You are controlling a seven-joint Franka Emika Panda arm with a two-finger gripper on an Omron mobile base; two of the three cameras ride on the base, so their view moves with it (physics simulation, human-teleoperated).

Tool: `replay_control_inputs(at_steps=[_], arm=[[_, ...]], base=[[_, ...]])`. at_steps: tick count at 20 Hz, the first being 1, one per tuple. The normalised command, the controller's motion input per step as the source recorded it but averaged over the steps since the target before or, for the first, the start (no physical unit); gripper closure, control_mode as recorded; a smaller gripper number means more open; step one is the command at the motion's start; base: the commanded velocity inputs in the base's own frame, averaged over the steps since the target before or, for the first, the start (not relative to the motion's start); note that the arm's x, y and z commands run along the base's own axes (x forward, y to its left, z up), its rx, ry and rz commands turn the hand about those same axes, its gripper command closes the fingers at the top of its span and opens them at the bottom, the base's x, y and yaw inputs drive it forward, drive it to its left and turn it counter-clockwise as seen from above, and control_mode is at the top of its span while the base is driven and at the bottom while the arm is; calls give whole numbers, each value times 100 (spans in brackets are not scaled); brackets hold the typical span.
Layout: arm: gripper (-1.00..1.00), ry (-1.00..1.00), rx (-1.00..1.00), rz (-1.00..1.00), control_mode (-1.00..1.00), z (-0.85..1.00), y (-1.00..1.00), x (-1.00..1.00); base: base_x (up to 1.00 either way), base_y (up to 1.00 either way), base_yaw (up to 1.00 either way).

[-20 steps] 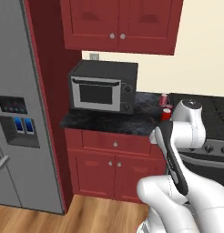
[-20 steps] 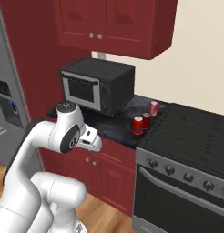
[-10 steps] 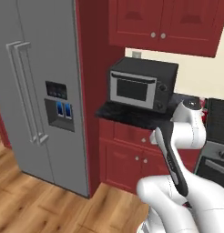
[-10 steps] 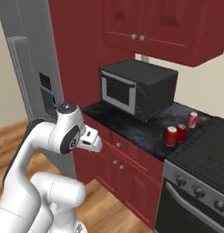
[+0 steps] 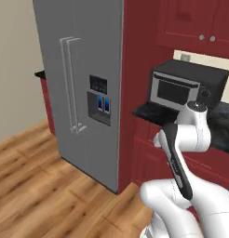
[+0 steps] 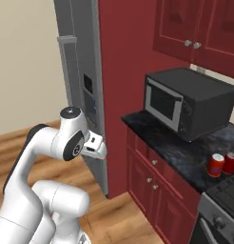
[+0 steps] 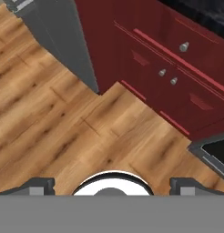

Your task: Four empty soda cans are scattered around the kitchen. Gather all the cans and cluster them next to the stove for recycling.

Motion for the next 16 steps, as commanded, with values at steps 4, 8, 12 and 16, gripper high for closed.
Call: replay_control_inputs(at_steps=[4,8,12,16], arm=[[-100,0,0,0,100,0,0,0],[-100,0,0,0,100,0,0,0],[-100,0,0,0,100,0,0,0],[-100,0,0,0,100,0,0,0]], base=[[0,18,47],[0,21,47],[0,22,46],[0,19,44]])
